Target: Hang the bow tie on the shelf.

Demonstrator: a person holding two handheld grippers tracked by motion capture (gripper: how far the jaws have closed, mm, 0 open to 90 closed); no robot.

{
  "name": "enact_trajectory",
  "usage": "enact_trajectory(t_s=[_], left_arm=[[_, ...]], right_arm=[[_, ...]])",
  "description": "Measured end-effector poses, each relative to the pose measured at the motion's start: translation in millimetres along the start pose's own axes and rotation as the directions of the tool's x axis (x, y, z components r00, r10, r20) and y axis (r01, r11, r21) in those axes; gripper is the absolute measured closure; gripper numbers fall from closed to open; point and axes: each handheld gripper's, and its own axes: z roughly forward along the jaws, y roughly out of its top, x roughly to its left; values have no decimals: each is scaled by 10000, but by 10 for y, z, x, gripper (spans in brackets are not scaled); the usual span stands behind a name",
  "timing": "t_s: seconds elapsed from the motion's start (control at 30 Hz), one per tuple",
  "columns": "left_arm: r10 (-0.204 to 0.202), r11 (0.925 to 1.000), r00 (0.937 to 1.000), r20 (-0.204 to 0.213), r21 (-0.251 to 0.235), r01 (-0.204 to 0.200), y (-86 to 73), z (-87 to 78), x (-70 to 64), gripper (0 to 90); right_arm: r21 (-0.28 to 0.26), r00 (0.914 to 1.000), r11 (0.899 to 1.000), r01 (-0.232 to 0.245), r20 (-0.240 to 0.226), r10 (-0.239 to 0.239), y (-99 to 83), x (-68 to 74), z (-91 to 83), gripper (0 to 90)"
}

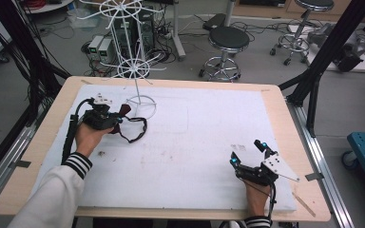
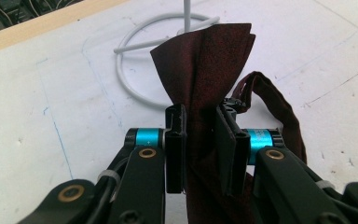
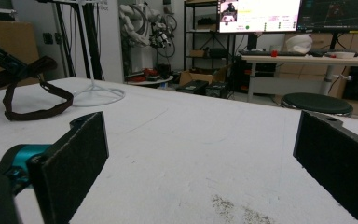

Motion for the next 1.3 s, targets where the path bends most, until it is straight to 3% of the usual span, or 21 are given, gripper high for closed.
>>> enact_trajectory(t_s=[0.5, 0.9, 1.3], left_arm=[[-55, 9962, 9993, 381, -870, 88, 21, -314, 69, 748], [252, 9884, 9974, 671, -1511, -148, 32, -528, 50, 748], [234, 9683, 9948, 994, -2498, 21, 139, -795, 48, 748]], right_arm=[[17, 10000, 10000, -37, 4, 37, 0, 0, -2, 25], [2, 10000, 10000, -43, 6, 43, 0, 0, 0, 25], [-17, 10000, 10000, 28, -4, -28, 0, -1, 2, 25]])
